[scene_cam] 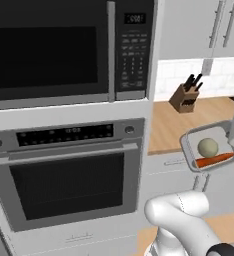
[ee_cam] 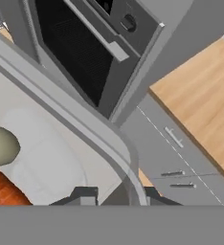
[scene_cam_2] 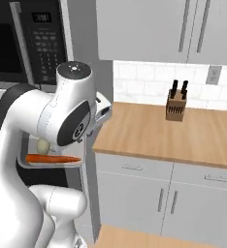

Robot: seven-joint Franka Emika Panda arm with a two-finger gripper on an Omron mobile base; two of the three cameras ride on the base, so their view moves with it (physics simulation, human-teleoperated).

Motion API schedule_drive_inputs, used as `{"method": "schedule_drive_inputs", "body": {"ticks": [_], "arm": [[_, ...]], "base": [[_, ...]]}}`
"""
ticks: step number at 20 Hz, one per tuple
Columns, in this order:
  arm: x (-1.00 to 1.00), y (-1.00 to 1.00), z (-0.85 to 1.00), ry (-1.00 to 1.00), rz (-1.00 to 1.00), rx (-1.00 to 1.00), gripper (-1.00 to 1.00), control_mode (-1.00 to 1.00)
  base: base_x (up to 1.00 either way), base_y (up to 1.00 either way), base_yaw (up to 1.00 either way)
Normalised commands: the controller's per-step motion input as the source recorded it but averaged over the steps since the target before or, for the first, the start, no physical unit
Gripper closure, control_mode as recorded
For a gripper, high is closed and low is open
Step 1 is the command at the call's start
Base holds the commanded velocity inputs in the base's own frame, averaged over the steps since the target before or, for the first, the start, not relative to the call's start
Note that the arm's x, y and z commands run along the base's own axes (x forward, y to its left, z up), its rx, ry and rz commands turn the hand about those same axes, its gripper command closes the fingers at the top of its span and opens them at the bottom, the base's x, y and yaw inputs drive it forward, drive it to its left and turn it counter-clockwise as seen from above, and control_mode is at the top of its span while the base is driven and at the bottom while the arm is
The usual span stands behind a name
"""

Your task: Take the meat container that has the fish and place it on the second highest rack of the freezer. Then take the vegetable container that has the carrot and mushroom and place it on the highest rack of the freezer.

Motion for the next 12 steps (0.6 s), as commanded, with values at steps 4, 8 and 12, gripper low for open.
{"method": "schedule_drive_inputs", "body": {"ticks": [4, 8, 12], "arm": [[0.00, 0.00, 0.00, 0.00, 0.00, 0.00, 1.00, 1.00], [0.00, 0.00, 0.00, 0.00, 0.00, 0.00, 1.00, 1.00], [0.00, 0.00, 0.00, 0.00, 0.00, 0.00, 1.00, 1.00]], "base": [[-0.25, 1.00, 0.13], [-0.35, 1.00, 0.03], [-0.56, 1.00, 0.00]]}}
